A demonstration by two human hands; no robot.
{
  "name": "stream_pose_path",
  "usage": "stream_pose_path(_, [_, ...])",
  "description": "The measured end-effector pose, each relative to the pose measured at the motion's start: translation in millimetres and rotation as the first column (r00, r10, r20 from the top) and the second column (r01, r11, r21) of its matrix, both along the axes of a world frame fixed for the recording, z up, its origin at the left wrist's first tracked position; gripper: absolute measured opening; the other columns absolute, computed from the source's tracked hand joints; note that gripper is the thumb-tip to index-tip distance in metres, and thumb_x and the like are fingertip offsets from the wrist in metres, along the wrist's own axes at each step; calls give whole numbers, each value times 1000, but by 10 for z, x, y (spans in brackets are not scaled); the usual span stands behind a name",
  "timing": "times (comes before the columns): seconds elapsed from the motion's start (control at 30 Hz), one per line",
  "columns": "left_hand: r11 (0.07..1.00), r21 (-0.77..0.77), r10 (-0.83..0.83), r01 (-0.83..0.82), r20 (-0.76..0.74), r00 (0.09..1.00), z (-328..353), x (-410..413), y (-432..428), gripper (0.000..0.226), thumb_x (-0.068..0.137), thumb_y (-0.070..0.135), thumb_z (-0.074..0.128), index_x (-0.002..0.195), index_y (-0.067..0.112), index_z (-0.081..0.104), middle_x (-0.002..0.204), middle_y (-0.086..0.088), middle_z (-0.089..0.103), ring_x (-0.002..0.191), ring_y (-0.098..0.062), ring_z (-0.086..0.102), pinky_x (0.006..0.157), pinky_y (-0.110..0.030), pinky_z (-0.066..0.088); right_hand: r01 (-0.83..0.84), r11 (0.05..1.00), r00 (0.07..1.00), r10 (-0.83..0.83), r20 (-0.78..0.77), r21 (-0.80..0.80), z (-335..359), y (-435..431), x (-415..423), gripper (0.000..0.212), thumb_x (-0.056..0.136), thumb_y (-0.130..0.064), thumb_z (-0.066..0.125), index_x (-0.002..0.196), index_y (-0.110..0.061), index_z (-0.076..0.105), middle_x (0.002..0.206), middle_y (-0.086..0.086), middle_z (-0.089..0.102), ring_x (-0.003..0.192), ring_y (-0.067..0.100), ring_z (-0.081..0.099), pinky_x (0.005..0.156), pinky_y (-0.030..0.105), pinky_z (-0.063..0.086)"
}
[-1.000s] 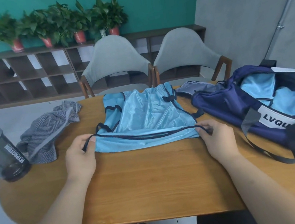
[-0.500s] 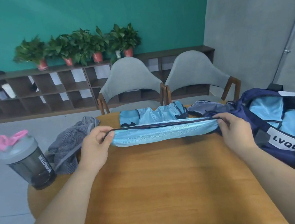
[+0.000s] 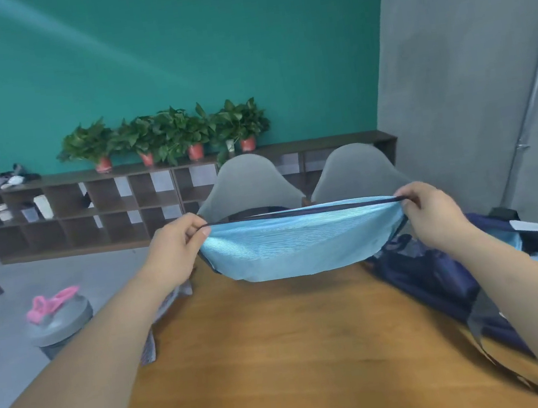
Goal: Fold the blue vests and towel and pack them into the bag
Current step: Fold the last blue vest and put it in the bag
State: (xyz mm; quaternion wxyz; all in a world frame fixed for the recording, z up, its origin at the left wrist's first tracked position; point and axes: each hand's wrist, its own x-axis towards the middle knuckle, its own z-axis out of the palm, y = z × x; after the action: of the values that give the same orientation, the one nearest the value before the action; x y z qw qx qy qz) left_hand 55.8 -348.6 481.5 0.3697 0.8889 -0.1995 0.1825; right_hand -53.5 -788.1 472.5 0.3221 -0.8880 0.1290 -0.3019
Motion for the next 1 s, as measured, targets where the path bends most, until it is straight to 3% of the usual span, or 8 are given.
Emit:
stream_pose_path(0.17, [998,42,42,-43,7,999,142,59,-49,6,107,24,58,108,28,62,98,13,67,90,-9,61,79,-30,45,-57,993,998,54,34,101,142,35,59,20,107,-17,44,107,-30,59,98,-3,68,84,25,61,72,36,45])
stream_pose_path(0.23, [997,14,75,-75,4,997,209,87,-50,9,107,24,57,111,27,64,100,13,68,94,-13,62,83,-34,45,-72,995,995,68,67,68,208,36,75,14,108,-24,48,111,-29,61,102,-4,69,91,24,63,77,35,46])
stream_pose_path(0.37, [993,-1,115,-115,19,993,397,122,-48,16,107,25,57,118,21,68,104,8,69,95,-14,62,78,-27,44,-35,999,992,39,118,-34,369,0,99,11,103,-26,61,110,-28,70,97,-10,73,93,17,65,79,27,43])
stream_pose_path(0.47, [994,-49,97,-96,16,995,508,151,-47,11,107,28,58,113,23,67,105,4,71,96,-15,64,71,-21,42,-4,999,993,10,120,-51,503,-19,88,16,101,-17,65,109,-27,74,94,-10,73,90,14,65,70,7,41])
stream_pose_path(0.67, [970,-236,60,-57,6,998,788,117,-217,18,110,29,51,120,19,63,102,-1,68,79,-12,57,70,-32,44,80,994,990,-70,122,-75,749,-9,112,19,99,-13,66,112,-20,78,96,-4,73,92,17,63,87,24,42])
stream_pose_path(0.77, [882,-469,41,-36,0,999,1005,79,-313,16,110,27,52,121,21,63,91,-1,63,76,-15,56,75,-33,49,37,997,967,-52,249,62,964,86,116,14,101,-21,65,110,-23,76,97,-8,72,90,16,64,87,27,48])
stream_pose_path(0.9, [659,-752,-29,32,17,999,1387,32,-371,13,108,22,58,120,23,64,94,0,67,65,-12,53,64,-35,52,-90,962,886,-40,462,256,1312,186,142,9,101,-28,66,105,-27,74,94,-12,70,85,6,63,76,19,49])
stream_pose_path(1.0, [867,-490,190,-92,154,970,1563,53,-288,11,105,25,63,112,22,71,98,6,70,84,-16,63,83,-35,54,-19,972,914,-78,398,234,1496,147,139,9,98,-30,68,102,-27,76,92,-11,72,87,15,66,82,27,51])
